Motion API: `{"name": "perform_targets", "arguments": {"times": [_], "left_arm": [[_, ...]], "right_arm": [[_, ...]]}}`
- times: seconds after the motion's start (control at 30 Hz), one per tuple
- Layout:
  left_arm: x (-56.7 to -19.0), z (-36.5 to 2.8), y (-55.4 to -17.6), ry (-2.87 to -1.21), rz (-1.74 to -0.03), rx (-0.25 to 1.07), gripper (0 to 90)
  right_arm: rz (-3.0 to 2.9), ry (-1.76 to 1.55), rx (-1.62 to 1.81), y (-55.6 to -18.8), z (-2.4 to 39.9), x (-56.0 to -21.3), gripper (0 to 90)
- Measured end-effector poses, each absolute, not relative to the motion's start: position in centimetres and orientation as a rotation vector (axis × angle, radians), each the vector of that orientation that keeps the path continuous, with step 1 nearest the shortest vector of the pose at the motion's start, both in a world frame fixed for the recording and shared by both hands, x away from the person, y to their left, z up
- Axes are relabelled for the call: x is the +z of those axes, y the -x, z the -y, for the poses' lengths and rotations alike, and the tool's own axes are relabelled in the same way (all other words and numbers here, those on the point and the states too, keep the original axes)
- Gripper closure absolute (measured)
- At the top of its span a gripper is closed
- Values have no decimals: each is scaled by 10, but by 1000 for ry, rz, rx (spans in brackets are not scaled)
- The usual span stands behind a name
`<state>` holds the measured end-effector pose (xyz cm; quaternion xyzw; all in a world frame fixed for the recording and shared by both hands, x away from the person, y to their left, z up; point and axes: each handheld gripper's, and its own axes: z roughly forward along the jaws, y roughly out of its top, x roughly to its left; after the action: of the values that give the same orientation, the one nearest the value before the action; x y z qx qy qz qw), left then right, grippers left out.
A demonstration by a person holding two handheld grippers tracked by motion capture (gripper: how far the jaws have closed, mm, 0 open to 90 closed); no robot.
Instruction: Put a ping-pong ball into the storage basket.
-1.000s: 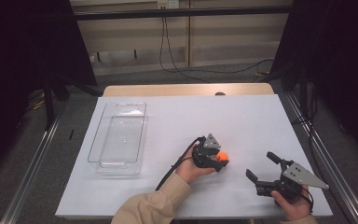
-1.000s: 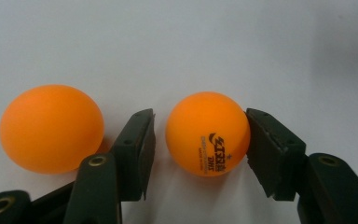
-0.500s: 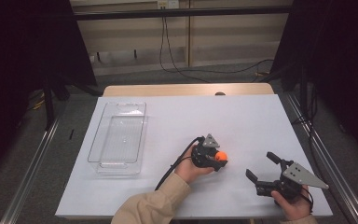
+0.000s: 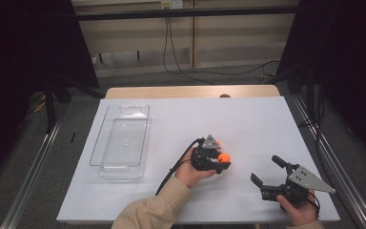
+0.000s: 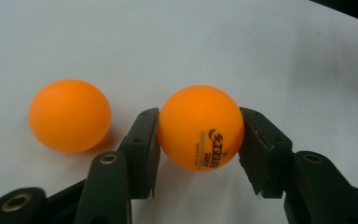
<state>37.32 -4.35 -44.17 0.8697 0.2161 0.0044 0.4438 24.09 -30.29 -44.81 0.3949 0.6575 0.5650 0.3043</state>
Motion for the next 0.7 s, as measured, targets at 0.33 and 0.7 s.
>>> {"name": "perform_targets", "arguments": {"times": [0.33,0.7], "left_arm": [[-435,27,-373,-2115,-591,7,508],[-429,14,-374,-2087,-625,27,508]], "right_arm": [[-1746,-1044,1495,-241,302,-448,12],[-1747,-1044,1498,-241,302,-448,12]]}}
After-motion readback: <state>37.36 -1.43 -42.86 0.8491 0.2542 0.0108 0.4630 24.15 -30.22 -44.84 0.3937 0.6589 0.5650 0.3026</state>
